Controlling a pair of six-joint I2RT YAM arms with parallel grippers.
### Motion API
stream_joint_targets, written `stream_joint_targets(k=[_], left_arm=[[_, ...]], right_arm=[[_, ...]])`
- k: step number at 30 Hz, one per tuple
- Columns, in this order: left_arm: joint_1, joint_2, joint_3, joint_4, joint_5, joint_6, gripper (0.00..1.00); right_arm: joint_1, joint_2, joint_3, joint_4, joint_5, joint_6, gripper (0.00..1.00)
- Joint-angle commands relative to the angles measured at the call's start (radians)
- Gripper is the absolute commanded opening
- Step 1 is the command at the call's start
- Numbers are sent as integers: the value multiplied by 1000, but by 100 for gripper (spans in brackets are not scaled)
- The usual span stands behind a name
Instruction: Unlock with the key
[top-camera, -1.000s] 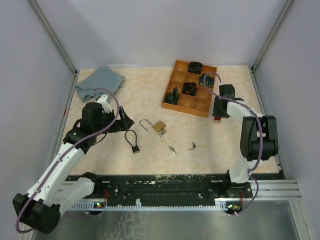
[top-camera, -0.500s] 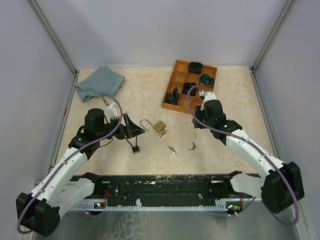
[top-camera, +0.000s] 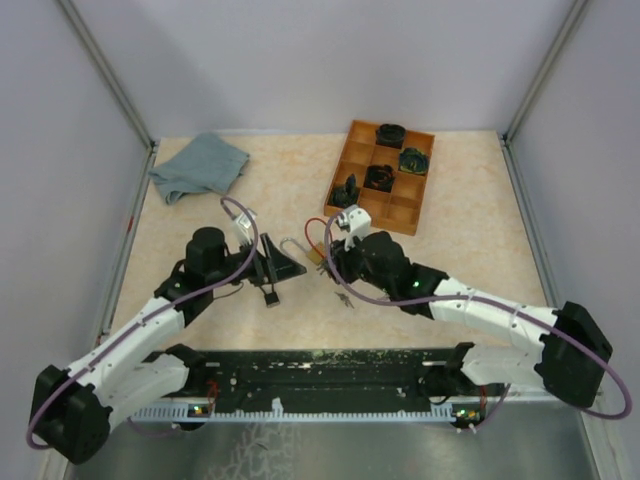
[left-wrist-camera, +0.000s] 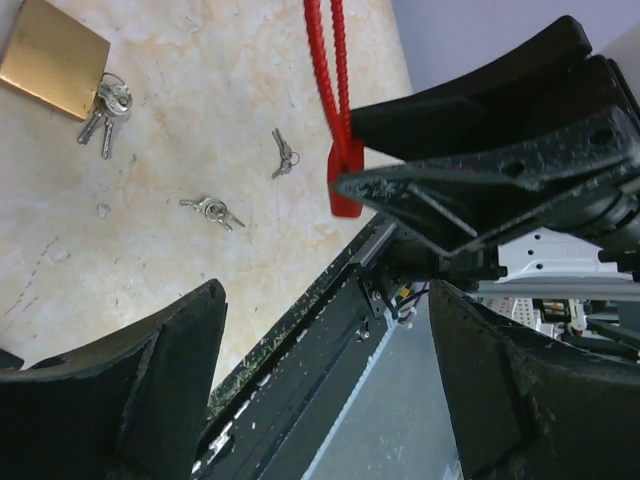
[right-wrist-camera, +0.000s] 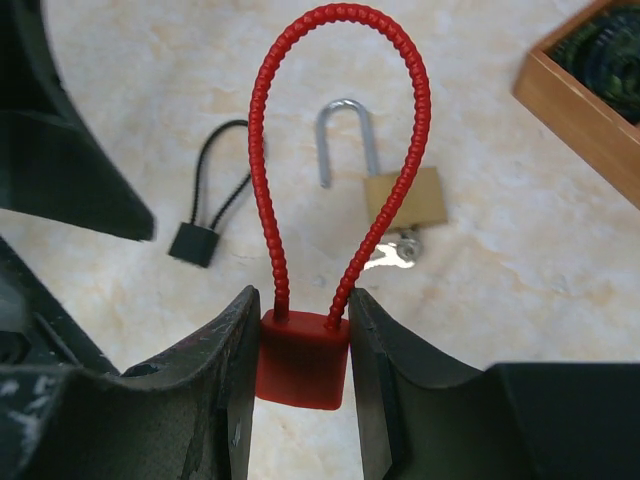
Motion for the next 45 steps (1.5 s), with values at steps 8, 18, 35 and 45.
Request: stream_joint_targets(k=[8,18,35,45], left_arm=[[-73,24,-30,106,-166,-93,78],[-73,-9,-59,73,-254,-138,64],[-76,-38,-115,175,-188,-177,50],[-75,-47,-60,-121,-346,-119,73]], right_arm=[[168,83,31,294,12,-40,24],[195,78,4,345,4,-65,24],[196,127,27,342,-24,-38,24],[196,201,89,171,-6,4,24]])
